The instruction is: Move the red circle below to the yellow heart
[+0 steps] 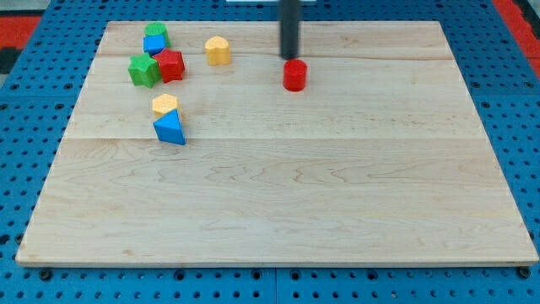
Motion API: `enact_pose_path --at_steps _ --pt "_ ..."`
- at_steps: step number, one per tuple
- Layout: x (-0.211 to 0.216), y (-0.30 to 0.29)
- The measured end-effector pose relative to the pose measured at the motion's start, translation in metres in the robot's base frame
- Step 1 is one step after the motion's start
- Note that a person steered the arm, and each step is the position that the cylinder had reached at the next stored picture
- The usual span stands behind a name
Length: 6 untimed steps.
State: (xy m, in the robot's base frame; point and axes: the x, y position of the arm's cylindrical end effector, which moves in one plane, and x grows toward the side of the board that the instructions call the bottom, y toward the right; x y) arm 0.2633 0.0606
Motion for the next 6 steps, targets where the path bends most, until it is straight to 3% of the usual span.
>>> enact_pose_path --at_steps 1,2,3,5,6 --pt "0.01 0.058" --pt "0.048 0.048" --pt "0.069 0.018" --pt "0.022 -0.136" --pt "0.018 -0.167"
